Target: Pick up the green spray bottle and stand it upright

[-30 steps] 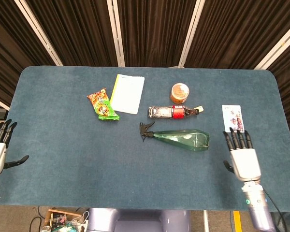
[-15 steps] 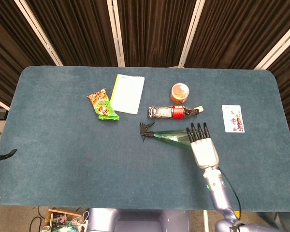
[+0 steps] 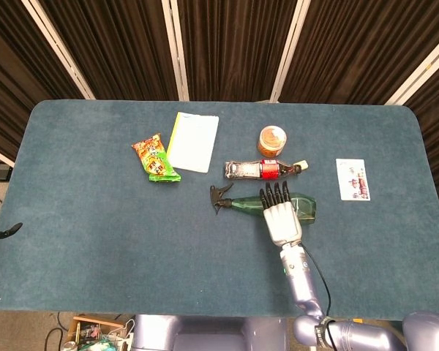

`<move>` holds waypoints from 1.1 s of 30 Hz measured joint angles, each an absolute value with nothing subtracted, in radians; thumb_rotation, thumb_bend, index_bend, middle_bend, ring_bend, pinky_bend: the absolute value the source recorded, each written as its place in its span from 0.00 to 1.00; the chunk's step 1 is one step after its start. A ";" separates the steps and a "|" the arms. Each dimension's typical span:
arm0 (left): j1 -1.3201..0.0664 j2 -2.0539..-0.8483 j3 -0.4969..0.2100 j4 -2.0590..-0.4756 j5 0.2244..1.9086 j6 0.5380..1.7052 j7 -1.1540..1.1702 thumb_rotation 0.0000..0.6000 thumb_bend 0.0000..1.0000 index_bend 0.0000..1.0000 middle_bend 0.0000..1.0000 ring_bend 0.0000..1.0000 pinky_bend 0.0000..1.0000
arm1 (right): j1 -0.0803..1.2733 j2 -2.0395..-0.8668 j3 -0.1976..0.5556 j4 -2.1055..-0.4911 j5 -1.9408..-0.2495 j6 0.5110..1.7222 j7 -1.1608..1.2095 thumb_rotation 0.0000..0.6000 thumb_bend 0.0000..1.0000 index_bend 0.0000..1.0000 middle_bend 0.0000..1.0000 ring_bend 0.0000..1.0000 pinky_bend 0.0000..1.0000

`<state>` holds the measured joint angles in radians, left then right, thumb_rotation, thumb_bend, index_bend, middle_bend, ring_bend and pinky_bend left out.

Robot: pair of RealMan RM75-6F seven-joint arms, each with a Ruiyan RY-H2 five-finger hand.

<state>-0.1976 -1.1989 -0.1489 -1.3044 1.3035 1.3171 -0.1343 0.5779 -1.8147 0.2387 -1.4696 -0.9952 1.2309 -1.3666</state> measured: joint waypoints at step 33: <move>-0.190 -1.203 -0.146 -1.323 1.295 1.323 -0.089 1.00 0.11 0.00 0.00 0.00 0.09 | 0.746 -1.890 0.212 -1.183 -0.939 1.078 -1.301 1.00 0.53 0.92 0.21 0.00 0.00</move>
<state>-0.1897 -1.2026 -0.1455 -1.3229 1.2948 1.3234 -0.0887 0.7455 -1.8901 0.2119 -1.1829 -0.9387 1.0781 -1.3006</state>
